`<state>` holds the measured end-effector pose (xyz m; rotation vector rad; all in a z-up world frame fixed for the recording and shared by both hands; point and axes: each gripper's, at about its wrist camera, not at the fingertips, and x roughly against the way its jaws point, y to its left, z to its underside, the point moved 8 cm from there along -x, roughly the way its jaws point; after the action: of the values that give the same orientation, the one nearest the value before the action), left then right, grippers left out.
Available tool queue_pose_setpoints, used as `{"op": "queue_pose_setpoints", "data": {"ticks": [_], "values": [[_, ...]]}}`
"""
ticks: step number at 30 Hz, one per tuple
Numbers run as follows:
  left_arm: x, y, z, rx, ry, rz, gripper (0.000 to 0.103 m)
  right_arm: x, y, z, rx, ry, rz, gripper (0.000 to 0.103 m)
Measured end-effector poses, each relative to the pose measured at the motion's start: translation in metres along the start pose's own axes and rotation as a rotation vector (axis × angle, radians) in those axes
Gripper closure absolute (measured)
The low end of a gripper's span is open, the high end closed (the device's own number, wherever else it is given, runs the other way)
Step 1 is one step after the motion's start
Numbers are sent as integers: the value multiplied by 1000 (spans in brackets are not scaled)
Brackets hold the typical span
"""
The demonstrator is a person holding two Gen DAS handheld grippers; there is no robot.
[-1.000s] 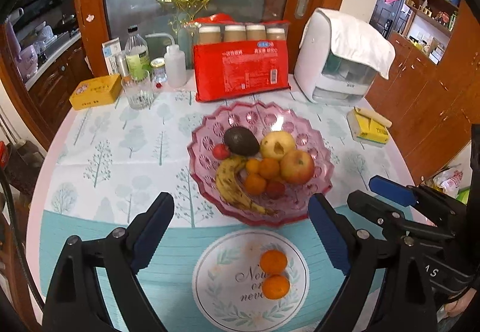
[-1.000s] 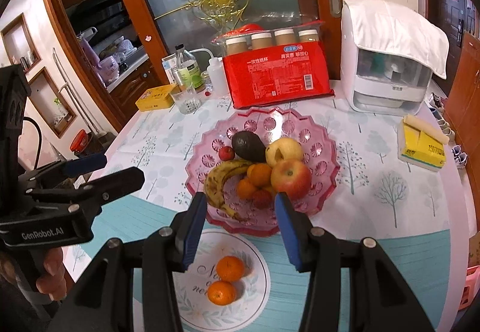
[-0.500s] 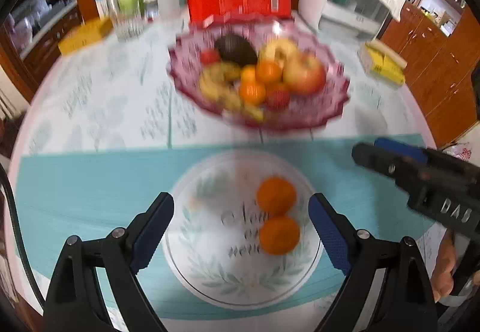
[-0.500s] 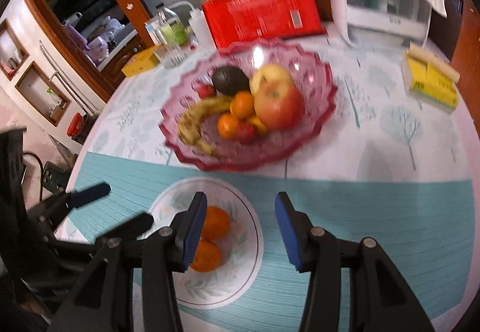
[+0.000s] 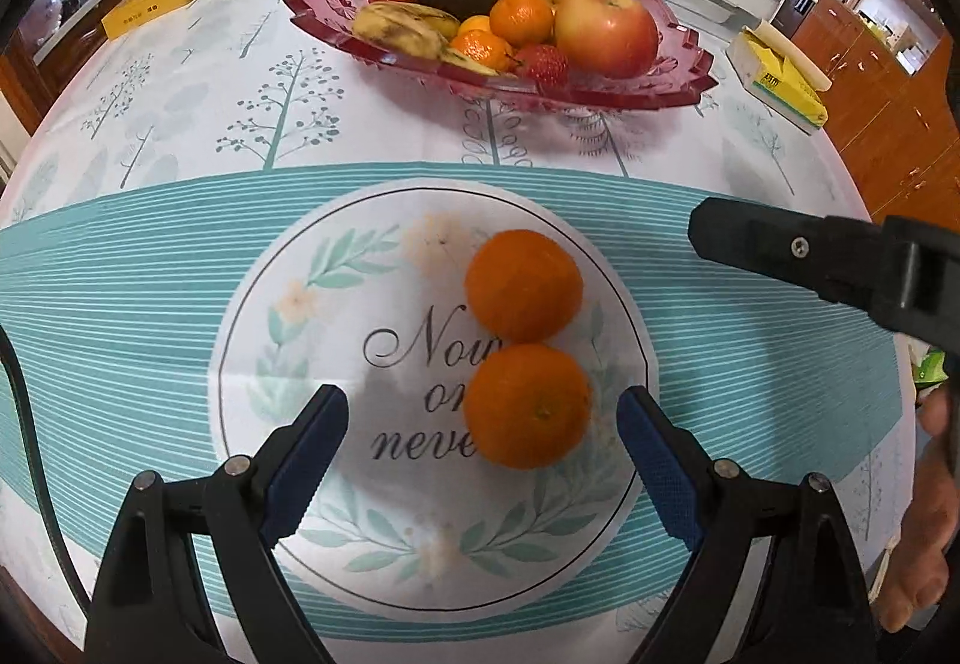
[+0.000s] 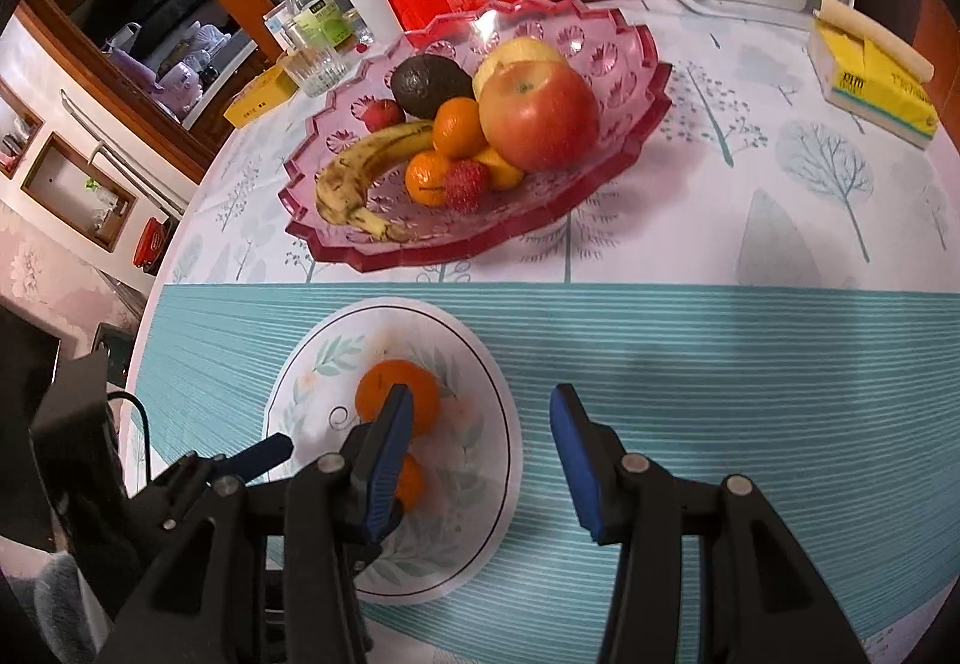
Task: Organize fruits
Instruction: 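Grasp a tangerine with the left tool while the right tool grasps the other tangerine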
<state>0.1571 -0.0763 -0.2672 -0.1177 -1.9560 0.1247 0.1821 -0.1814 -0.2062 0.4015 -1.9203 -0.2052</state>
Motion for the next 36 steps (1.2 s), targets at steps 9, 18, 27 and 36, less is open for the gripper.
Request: {"op": "queue_pose_setpoints", "data": {"ticks": [9, 18, 27, 36], "values": [[-7, -5, 6, 5, 7, 49, 45, -10, 7, 7, 11, 25, -18, 55], [1, 7, 8, 17, -13, 76, 60, -28, 28, 8, 50, 53, -40, 55], [12, 75, 7, 158, -40, 13, 60, -51, 53, 11, 109, 92, -35, 55], [19, 111, 7, 222, -60, -11, 60, -62, 61, 4, 146, 79, 35, 51]]}}
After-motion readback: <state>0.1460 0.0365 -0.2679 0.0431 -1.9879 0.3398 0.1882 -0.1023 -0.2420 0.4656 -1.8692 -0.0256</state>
